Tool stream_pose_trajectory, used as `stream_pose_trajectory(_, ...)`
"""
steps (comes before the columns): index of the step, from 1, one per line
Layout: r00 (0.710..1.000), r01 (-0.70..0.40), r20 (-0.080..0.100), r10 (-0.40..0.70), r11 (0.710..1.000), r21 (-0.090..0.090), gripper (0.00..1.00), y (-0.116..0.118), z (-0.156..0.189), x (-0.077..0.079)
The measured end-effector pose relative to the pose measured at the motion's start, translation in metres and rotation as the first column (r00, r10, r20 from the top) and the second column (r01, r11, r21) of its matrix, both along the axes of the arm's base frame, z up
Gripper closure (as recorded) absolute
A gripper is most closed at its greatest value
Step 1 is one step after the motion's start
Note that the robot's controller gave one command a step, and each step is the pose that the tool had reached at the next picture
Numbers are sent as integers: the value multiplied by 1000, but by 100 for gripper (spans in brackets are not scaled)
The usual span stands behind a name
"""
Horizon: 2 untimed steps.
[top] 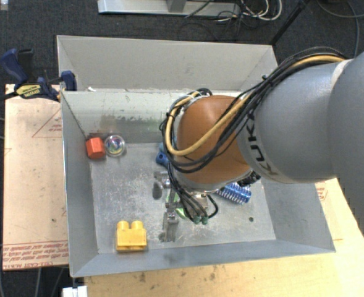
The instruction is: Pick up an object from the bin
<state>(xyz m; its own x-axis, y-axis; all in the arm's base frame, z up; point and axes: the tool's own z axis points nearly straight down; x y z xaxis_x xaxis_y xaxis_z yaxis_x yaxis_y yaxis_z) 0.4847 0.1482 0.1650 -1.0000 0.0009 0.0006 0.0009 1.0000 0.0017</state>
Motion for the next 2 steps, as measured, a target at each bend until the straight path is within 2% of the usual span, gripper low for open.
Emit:
stream_pose_trajectory(1, 939, -344, 12, 344, 939, -1, 0, 42, -94, 4)
stream_pose_trajectory(2, 939, -344, 1, 344, 939, 0, 100, 41, -95, 1)
